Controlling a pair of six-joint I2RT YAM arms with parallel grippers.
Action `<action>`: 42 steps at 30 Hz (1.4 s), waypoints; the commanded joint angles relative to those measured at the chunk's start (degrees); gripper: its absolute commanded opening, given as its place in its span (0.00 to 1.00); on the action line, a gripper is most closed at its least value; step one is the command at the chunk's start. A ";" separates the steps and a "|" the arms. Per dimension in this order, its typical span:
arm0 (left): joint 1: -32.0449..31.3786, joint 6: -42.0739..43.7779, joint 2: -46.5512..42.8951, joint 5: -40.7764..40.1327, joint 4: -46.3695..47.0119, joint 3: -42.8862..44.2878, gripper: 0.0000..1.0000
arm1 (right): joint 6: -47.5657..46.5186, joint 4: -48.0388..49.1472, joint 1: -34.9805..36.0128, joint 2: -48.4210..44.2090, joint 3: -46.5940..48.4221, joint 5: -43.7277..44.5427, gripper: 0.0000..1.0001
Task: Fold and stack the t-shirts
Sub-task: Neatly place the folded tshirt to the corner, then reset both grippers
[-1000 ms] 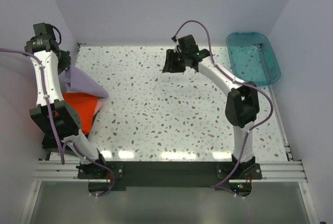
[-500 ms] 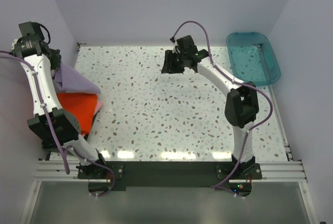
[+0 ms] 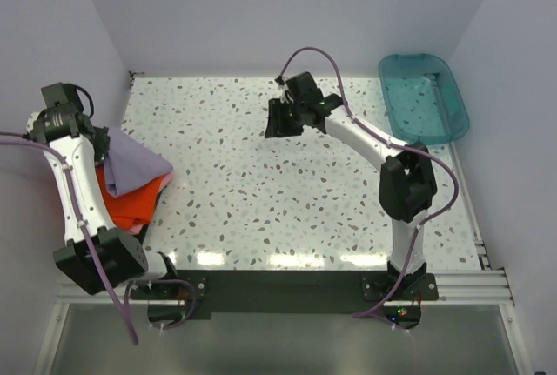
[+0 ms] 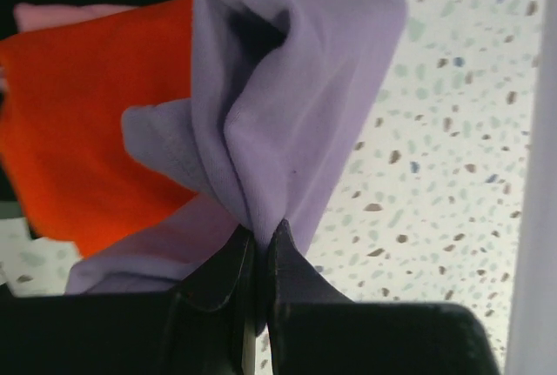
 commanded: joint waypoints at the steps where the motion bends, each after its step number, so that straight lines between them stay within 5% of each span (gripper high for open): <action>1: 2.34 -0.48 -9.38 -5.52 -1.46 -9.27 0.00 | -0.34 1.69 2.38 -5.71 -3.14 1.26 0.47; 4: 5.41 -1.71 -16.67 -9.65 -3.30 -17.54 0.33 | -1.22 1.69 4.05 -7.20 -6.22 1.70 0.47; 5: 6.03 -2.14 -18.36 -11.05 -3.74 -19.06 0.54 | -1.48 1.52 4.58 -7.73 -6.83 1.79 0.47; 9: 6.56 -3.82 -25.58 -19.22 -6.29 -22.06 0.76 | -2.71 1.08 6.16 -10.02 -10.00 3.02 0.47; 12: 6.56 -2.68 -29.27 -19.33 -6.57 -20.92 0.84 | -2.63 0.81 6.87 -11.42 -10.79 3.37 0.47; 14: 6.56 3.52 -31.03 -16.70 -2.19 -19.78 1.00 | -2.45 0.73 7.22 -12.38 -10.88 3.63 0.47; 20: 6.48 18.57 -34.11 6.22 14.77 -20.65 1.00 | -1.92 1.51 7.57 -15.46 -13.16 6.43 0.48; 23: 6.39 19.12 -34.82 19.30 21.20 -22.76 1.00 | -1.40 2.48 7.57 -17.75 -15.18 8.20 0.48; 26: 4.38 18.34 -34.29 23.30 25.25 -24.35 1.00 | -0.52 3.36 7.57 -20.56 -16.59 8.64 0.48; 29: -7.11 16.84 -32.10 17.88 27.98 -23.83 1.00 | 0.27 5.38 7.48 -24.16 -19.84 10.57 0.50; 32: -25.30 15.17 -26.48 2.26 28.77 -21.71 1.00 | 0.19 4.95 7.57 -27.24 -21.07 13.21 0.50; 36: -49.43 14.29 -18.14 -8.14 32.88 -20.83 1.00 | 0.45 4.59 7.48 -32.51 -23.44 18.56 0.51; 39: -62.54 15.87 -12.26 -14.30 35.61 -19.87 1.00 | 1.41 5.82 7.48 -38.57 -27.75 21.47 0.51; 42: -69.09 17.80 -8.55 -15.73 38.33 -20.91 1.00 | 2.64 7.58 7.57 -45.42 -33.55 24.02 0.54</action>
